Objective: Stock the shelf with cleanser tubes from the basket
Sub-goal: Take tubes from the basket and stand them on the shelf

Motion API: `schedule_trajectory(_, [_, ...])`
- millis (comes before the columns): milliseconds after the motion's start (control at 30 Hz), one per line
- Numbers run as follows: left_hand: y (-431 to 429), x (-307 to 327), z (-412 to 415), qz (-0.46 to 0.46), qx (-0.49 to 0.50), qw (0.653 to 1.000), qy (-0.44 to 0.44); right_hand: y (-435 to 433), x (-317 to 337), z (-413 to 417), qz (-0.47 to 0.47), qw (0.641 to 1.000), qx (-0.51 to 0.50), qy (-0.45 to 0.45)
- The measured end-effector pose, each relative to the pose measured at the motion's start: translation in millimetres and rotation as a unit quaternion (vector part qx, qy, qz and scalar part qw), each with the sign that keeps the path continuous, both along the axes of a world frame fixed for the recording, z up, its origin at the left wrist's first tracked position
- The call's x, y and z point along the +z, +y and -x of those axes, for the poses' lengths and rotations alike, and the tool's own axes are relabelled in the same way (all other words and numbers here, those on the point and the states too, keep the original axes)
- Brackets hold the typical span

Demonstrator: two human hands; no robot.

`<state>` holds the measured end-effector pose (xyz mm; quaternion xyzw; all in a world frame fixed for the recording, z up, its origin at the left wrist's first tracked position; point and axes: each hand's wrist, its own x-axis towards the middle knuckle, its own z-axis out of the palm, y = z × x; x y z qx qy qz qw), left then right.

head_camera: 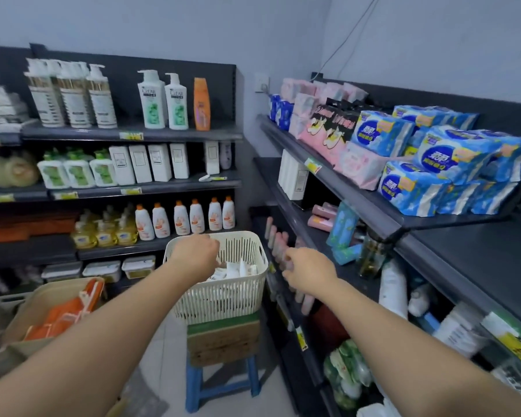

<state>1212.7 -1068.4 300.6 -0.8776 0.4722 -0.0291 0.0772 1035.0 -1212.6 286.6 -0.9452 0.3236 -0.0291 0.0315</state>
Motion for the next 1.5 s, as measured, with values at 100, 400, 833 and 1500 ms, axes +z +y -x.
schedule_trajectory(100, [-20,-15,-28,-0.013,0.021,1.0,0.0,-26,-14,-34,-0.014,1.0,0.011,0.007])
schedule_trajectory(400, [-76,-58,-93,-0.03,0.08,0.995,0.052,-95,-52,-120,-0.067,0.996,0.049,0.041])
schedule_trajectory(833, [-123,-149,-188,-0.089,0.118,0.979,0.137,-147,-126,-217,-0.152,0.981,0.066,0.098])
schedule_trajectory(1500, [-175,-311,-282,-0.128,0.139,0.934,0.302,-189,-292,-298,-0.374,0.891,-0.144,0.214])
